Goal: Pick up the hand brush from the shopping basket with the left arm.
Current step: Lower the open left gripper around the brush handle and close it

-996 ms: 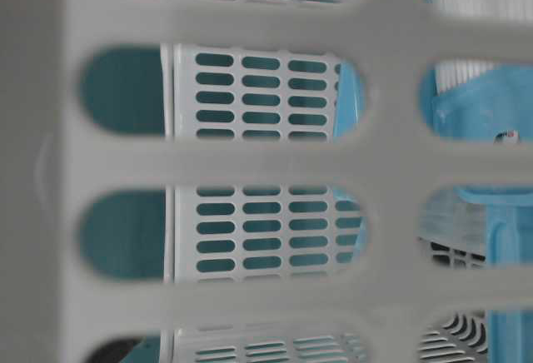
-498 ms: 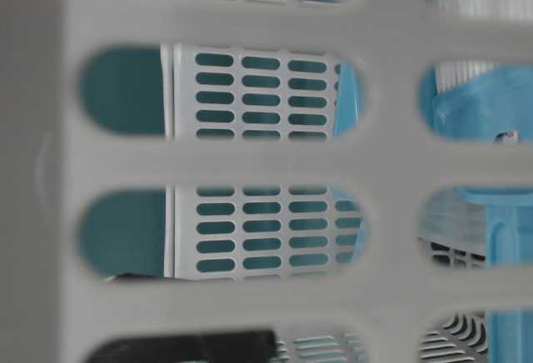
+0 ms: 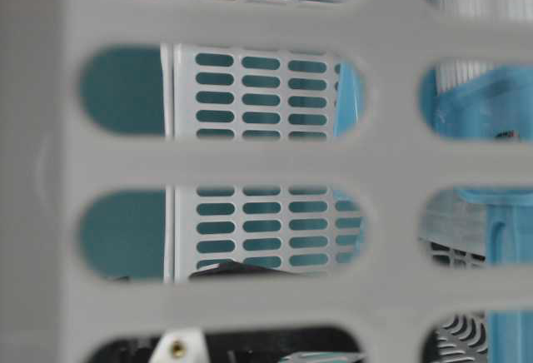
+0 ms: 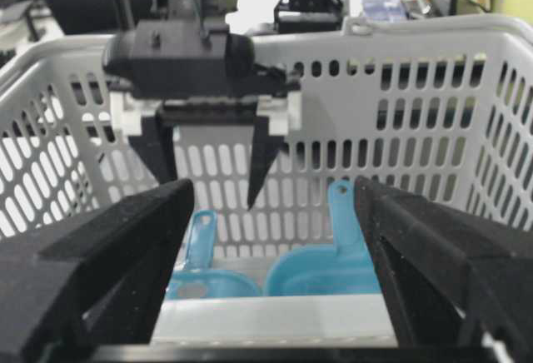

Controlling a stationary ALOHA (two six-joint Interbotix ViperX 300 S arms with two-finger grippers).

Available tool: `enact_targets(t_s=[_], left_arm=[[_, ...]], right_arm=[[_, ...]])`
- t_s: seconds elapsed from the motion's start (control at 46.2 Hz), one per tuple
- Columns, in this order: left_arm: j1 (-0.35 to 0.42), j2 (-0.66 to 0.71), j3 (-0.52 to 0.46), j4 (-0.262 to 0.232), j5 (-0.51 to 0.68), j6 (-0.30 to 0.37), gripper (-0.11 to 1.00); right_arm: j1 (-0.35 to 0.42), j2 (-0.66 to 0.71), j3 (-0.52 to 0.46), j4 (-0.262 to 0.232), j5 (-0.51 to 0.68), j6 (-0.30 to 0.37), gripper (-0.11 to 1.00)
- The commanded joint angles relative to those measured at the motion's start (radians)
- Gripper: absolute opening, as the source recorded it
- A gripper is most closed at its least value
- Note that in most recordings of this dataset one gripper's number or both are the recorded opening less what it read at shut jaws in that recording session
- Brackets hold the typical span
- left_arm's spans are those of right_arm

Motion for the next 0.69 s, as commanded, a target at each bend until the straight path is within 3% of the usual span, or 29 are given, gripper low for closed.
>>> enact_targets(t_s=[0.0, 0.346, 0.671], left_arm=[[-0.009, -0.002, -0.008, 0.005, -0.012, -0.011, 0.91], [-0.02, 0.044, 0.06, 0.005, -0.155, -0.037, 0.91], [-0.025, 0.115, 0.104, 0.005, -0.21, -0.034, 0.91]], right_arm=[[0.003, 0.003, -0.008, 0.002, -0.005, 0.002, 0.74], [0.003, 0.003, 0.006, 0.002, -0.008, 0.002, 0.74], [0.003, 0.003, 0.014, 0.003, -0.011, 0.002, 0.74]])
